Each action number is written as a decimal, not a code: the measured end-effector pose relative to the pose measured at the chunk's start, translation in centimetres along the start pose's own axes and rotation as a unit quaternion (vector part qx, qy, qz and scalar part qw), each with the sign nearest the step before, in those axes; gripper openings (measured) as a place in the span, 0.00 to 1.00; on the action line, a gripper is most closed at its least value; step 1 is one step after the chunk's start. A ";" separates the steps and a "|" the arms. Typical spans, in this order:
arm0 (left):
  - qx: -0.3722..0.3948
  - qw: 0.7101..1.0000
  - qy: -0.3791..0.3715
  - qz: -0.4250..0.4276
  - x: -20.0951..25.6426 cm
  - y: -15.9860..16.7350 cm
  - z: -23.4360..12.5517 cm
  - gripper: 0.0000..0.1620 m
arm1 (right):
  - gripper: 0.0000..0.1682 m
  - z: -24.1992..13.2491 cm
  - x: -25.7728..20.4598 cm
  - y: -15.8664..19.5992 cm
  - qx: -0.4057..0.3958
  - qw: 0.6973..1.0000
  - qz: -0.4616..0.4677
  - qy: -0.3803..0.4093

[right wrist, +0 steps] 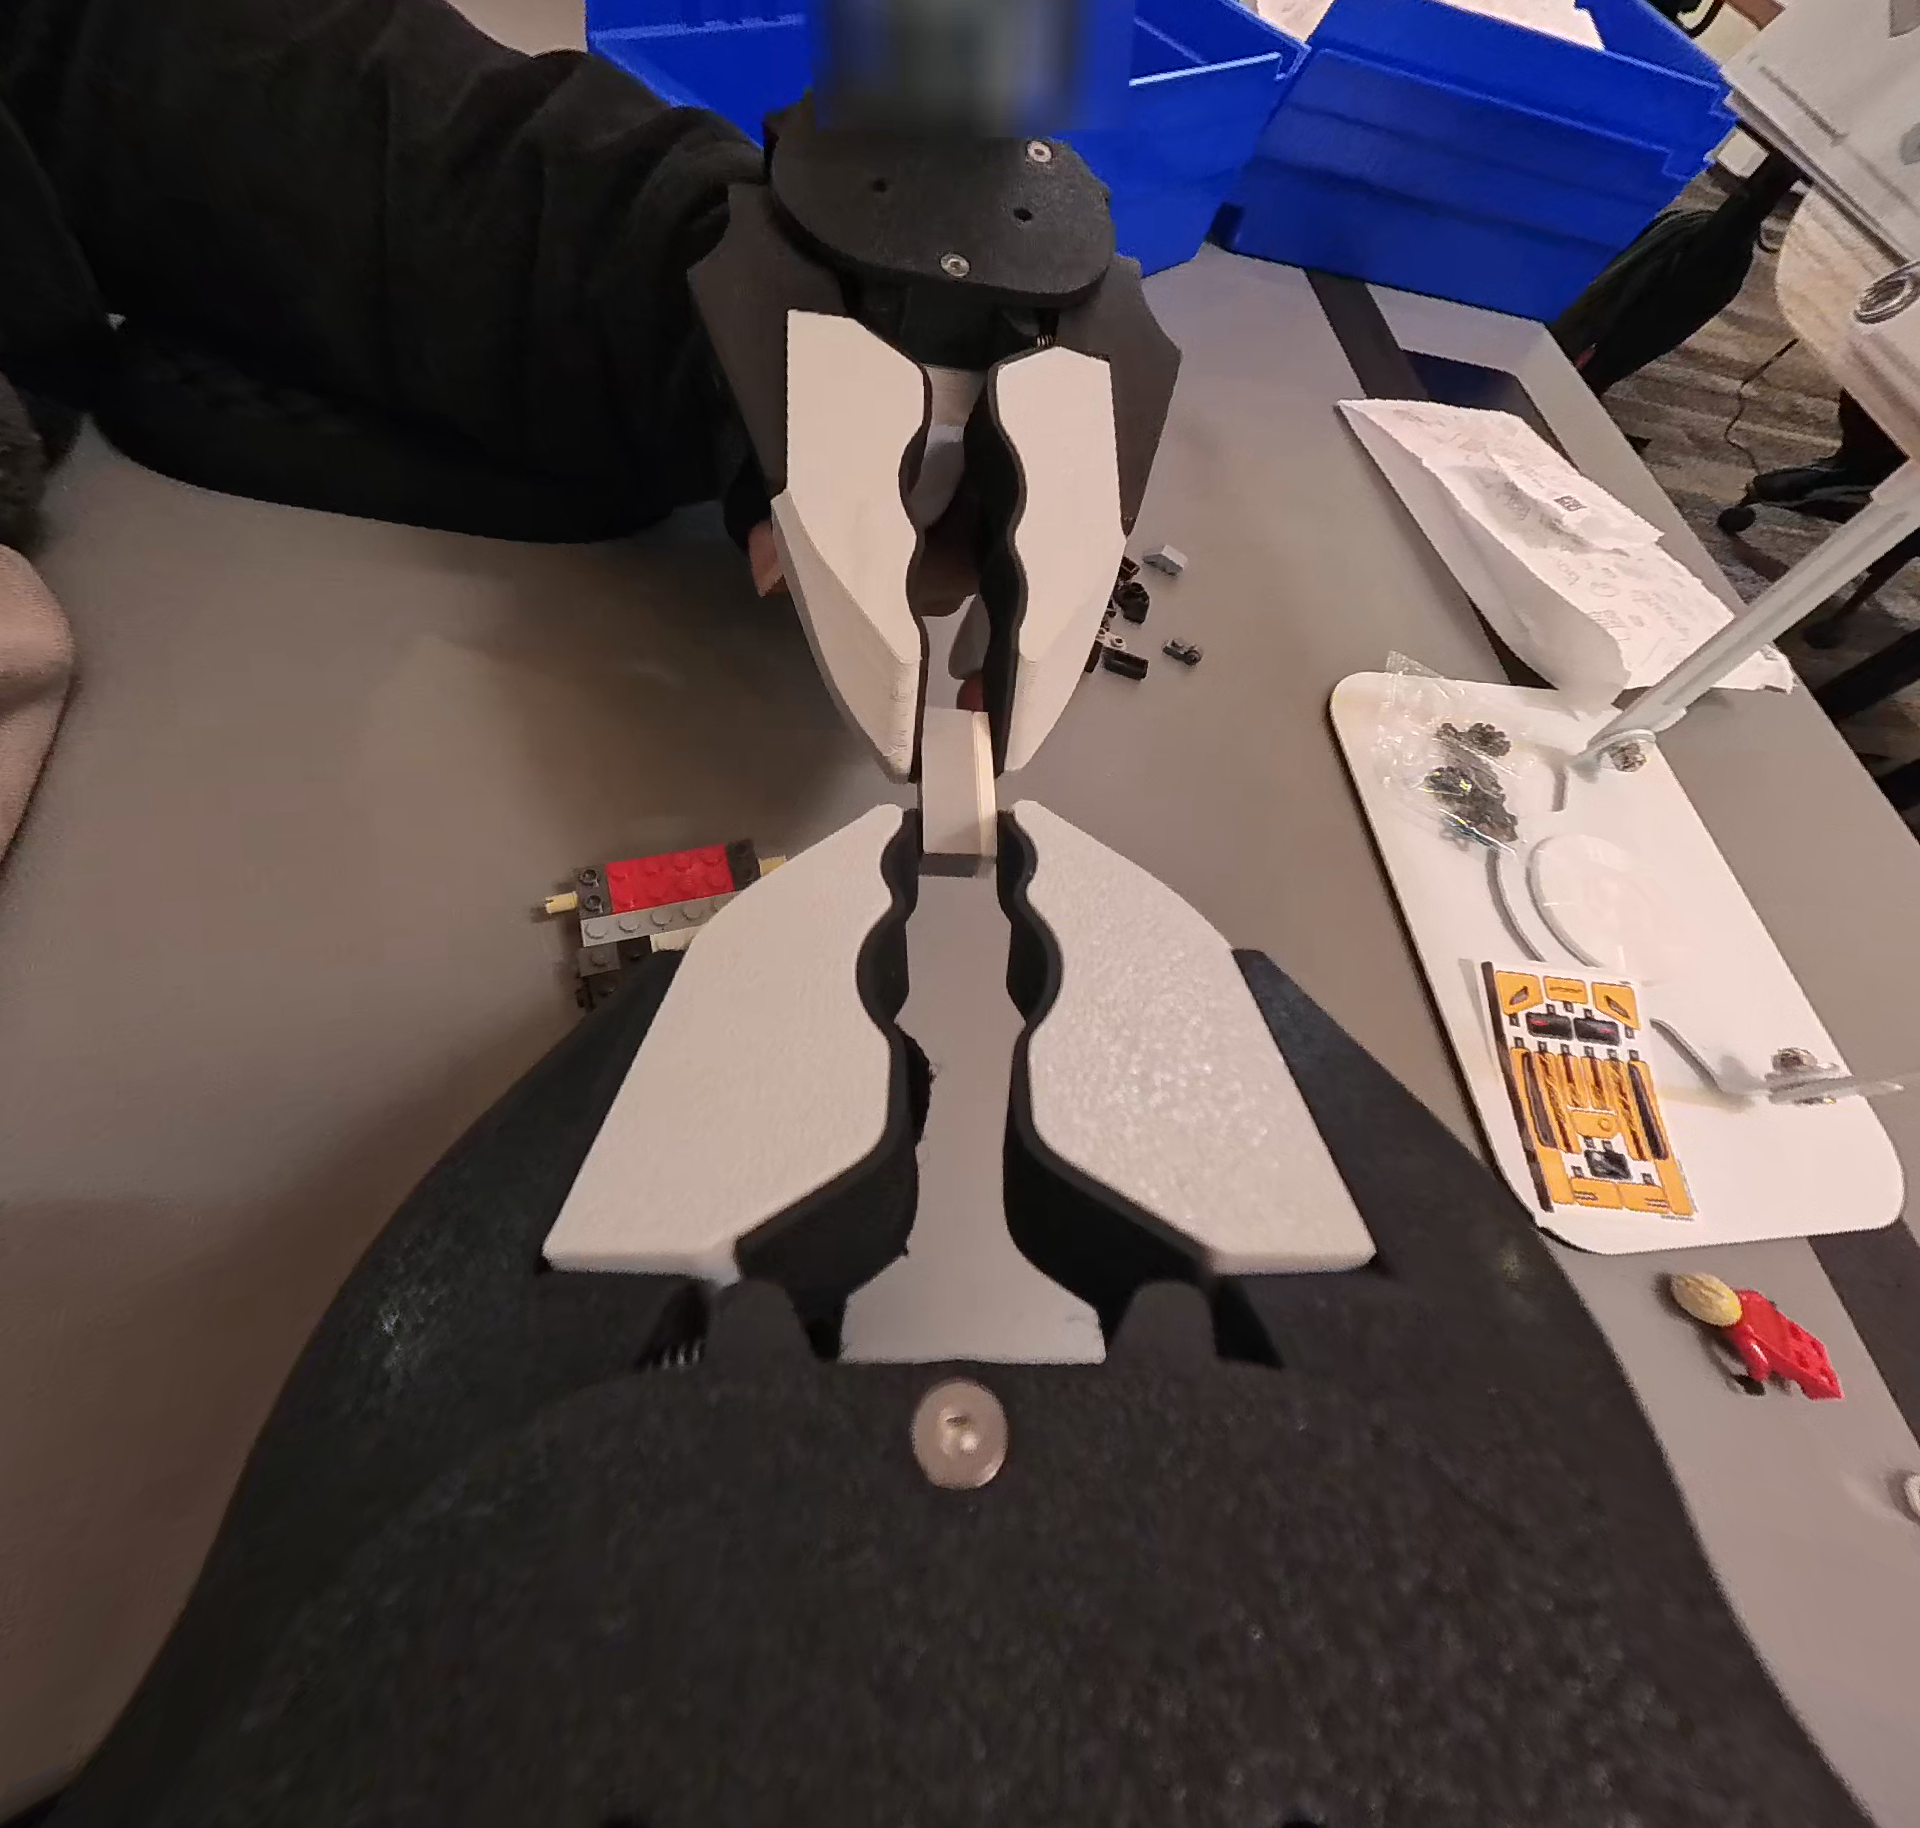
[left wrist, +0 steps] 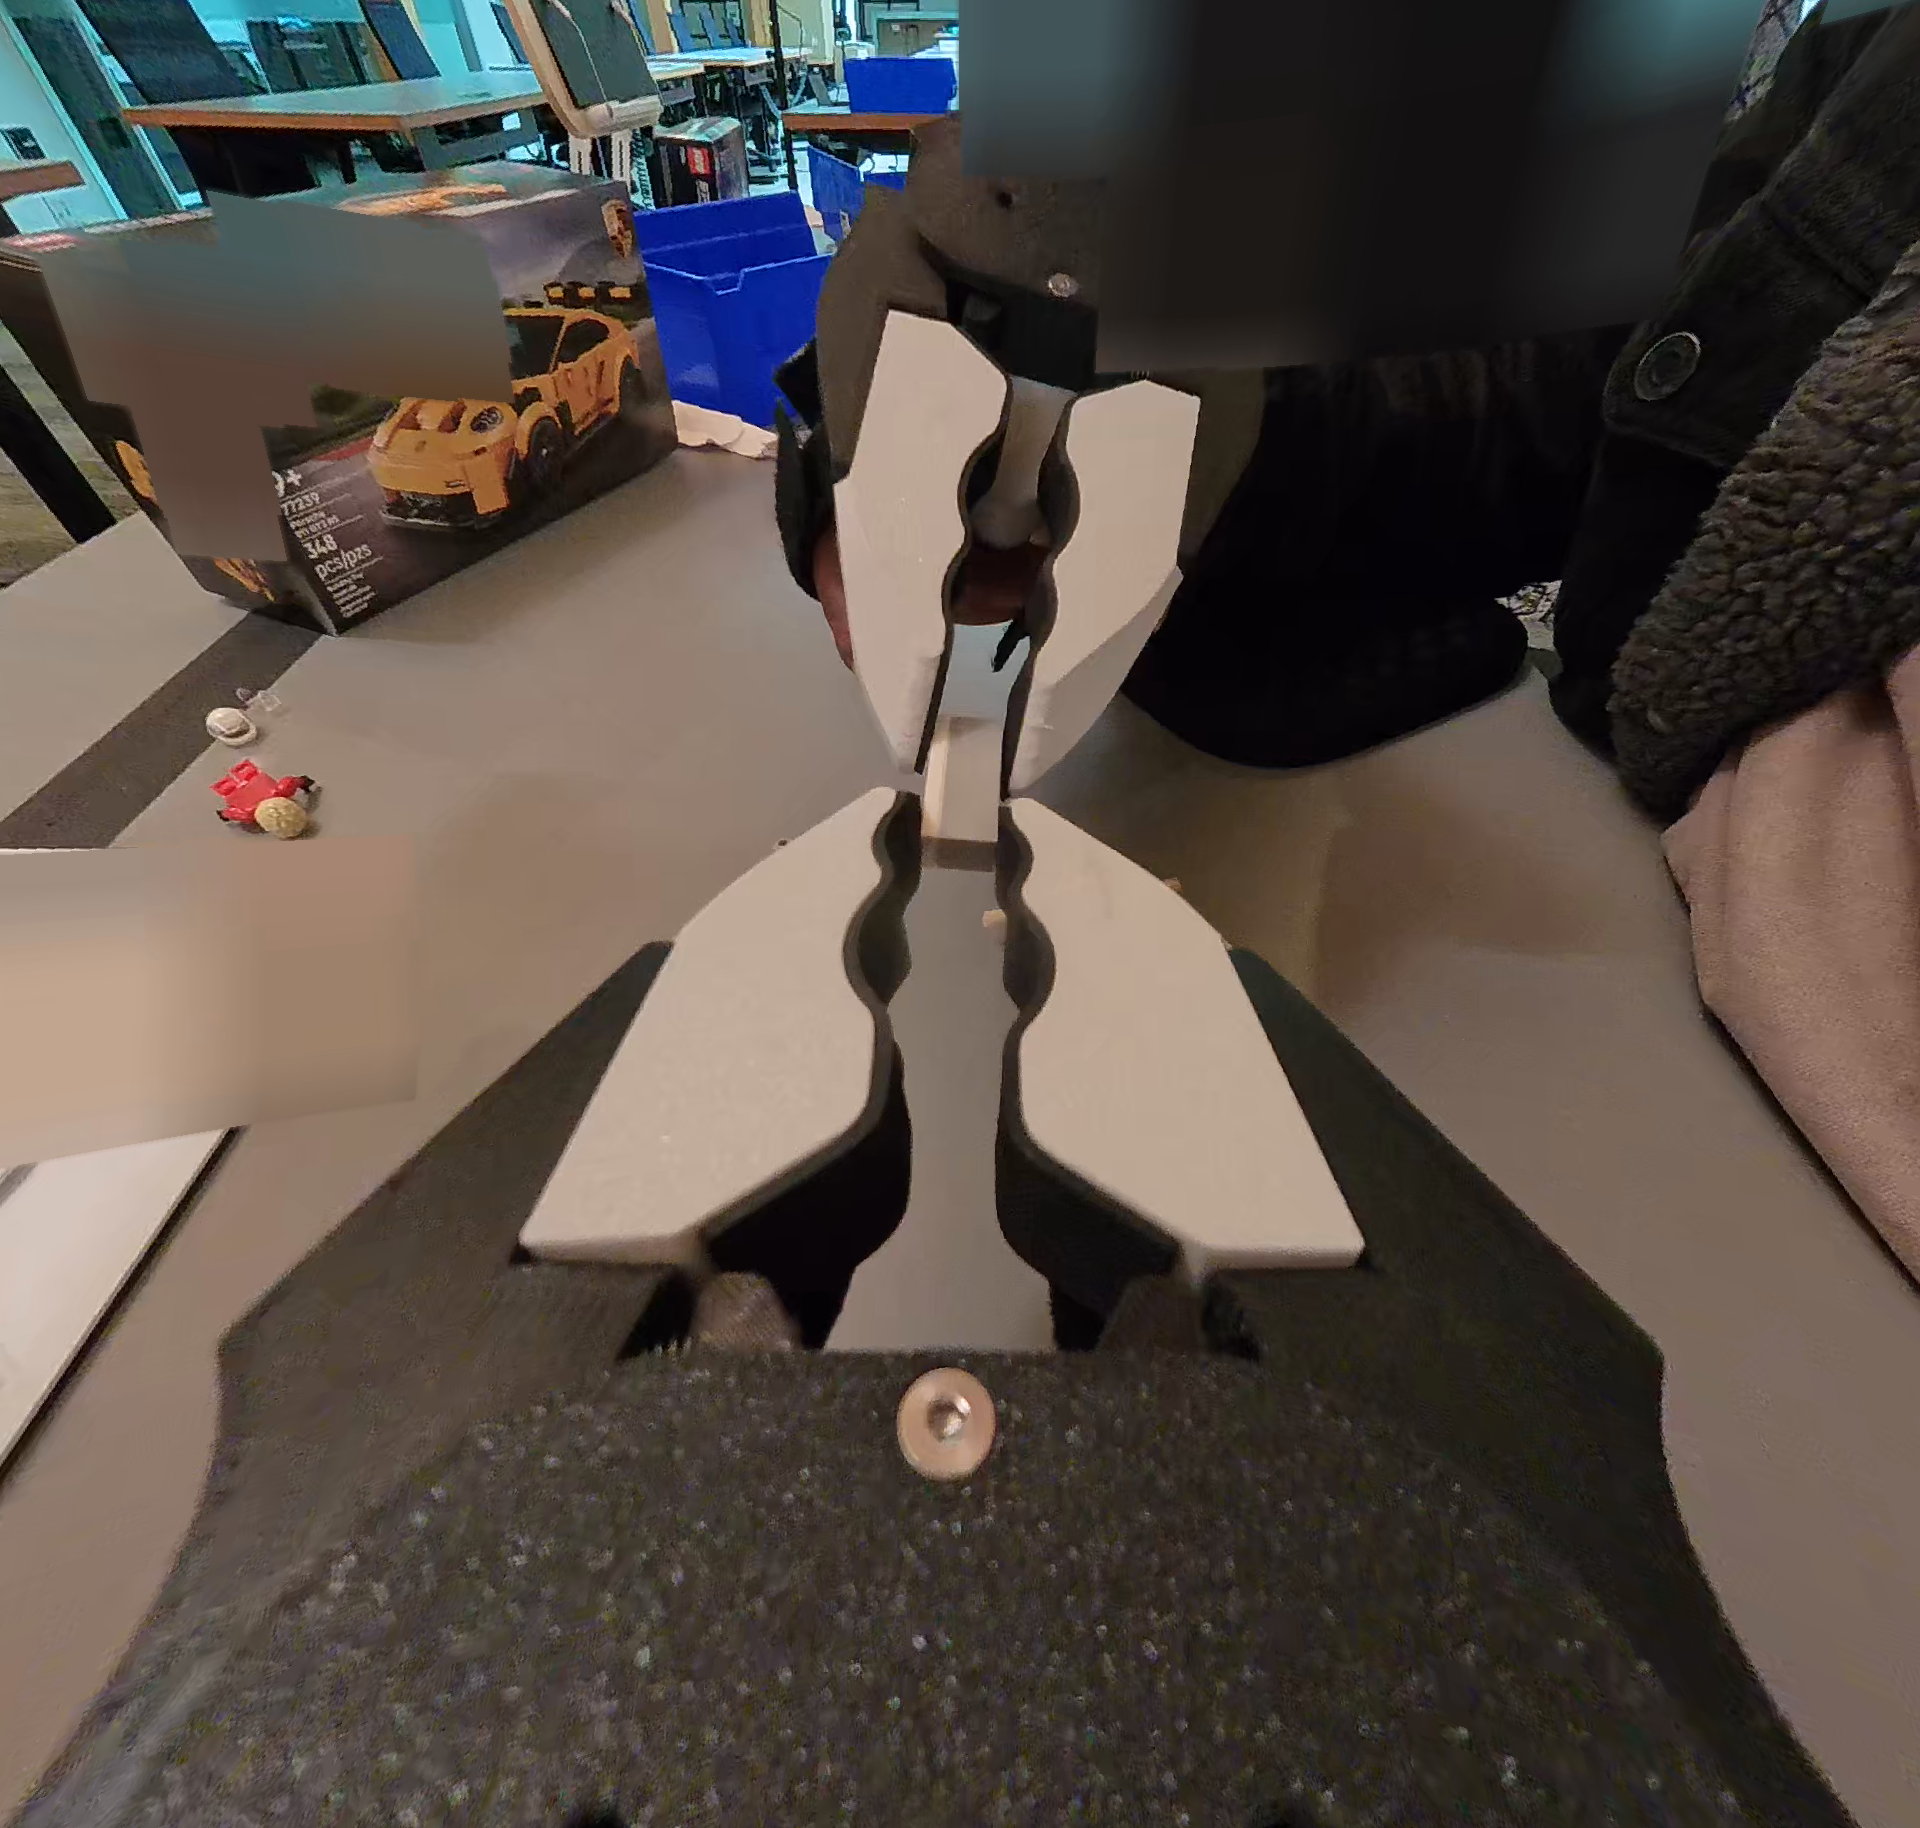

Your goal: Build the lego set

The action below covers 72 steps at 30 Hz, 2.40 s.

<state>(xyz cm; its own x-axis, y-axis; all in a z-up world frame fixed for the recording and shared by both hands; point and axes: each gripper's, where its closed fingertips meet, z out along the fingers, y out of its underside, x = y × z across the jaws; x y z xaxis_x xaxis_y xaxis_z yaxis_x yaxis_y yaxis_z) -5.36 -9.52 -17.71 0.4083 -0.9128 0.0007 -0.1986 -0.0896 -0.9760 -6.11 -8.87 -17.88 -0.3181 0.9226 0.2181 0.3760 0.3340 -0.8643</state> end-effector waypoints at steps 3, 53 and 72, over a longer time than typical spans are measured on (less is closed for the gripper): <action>-0.005 1.000 0.005 -0.008 0.0 0.0 0.0 0.08 | 0.08 0.0 0.0 0.0 -0.001 1.000 -0.005 0.003; 0.057 0.965 0.098 -0.235 -0.7 -1.4 -1.1 0.09 | 0.04 -1.4 -0.3 -4.9 0.038 0.987 0.139 0.071; 0.054 0.939 0.009 -0.341 -4.4 0.3 -1.3 0.09 | 0.00 0.1 -1.0 -3.8 0.000 0.963 0.242 0.122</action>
<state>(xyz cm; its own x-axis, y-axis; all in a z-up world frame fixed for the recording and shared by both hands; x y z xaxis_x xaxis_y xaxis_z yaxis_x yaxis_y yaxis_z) -8.43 -6.03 -17.72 0.3931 -0.6649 0.6351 0.1958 -0.6143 -0.7644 -7.33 -11.08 -14.87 0.1083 0.9880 -0.1104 0.4292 -0.1466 -0.8912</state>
